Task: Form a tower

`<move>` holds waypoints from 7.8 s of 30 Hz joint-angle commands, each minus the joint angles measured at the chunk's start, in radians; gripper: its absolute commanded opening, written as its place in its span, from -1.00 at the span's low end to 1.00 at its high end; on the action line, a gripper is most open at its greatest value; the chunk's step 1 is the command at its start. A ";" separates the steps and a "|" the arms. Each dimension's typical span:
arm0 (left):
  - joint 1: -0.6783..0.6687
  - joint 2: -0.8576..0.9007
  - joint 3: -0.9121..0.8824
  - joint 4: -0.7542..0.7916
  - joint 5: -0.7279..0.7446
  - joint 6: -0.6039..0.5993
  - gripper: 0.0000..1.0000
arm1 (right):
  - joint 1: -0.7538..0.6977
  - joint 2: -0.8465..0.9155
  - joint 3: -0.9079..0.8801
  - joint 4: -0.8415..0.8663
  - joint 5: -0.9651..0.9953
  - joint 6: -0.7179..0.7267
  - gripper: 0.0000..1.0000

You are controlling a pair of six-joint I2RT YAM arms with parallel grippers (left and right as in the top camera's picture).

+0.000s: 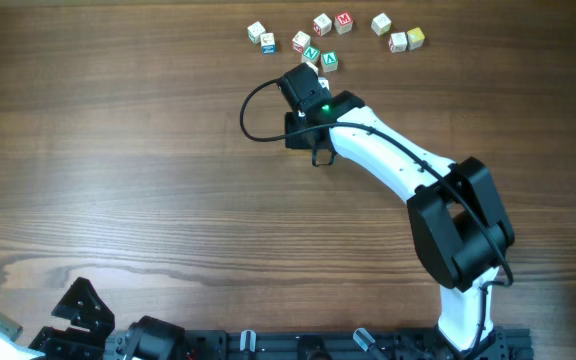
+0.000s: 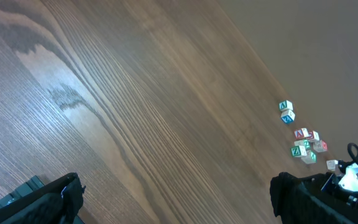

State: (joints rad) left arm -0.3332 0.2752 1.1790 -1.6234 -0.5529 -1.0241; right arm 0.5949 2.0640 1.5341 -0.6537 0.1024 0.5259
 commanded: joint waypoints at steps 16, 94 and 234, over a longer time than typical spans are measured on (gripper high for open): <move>0.006 -0.005 -0.003 0.002 -0.013 -0.009 1.00 | -0.002 0.040 0.015 0.018 0.032 -0.053 -0.43; 0.006 -0.005 -0.003 0.002 -0.013 -0.009 1.00 | -0.027 -0.090 0.485 -0.449 -0.178 0.023 1.00; 0.006 -0.005 -0.003 0.002 -0.013 -0.009 1.00 | -0.083 0.322 0.487 -0.421 -0.154 0.076 0.12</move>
State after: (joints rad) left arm -0.3332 0.2752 1.1790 -1.6234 -0.5529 -1.0241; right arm 0.5159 2.3699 2.0186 -1.0763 -0.0666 0.5911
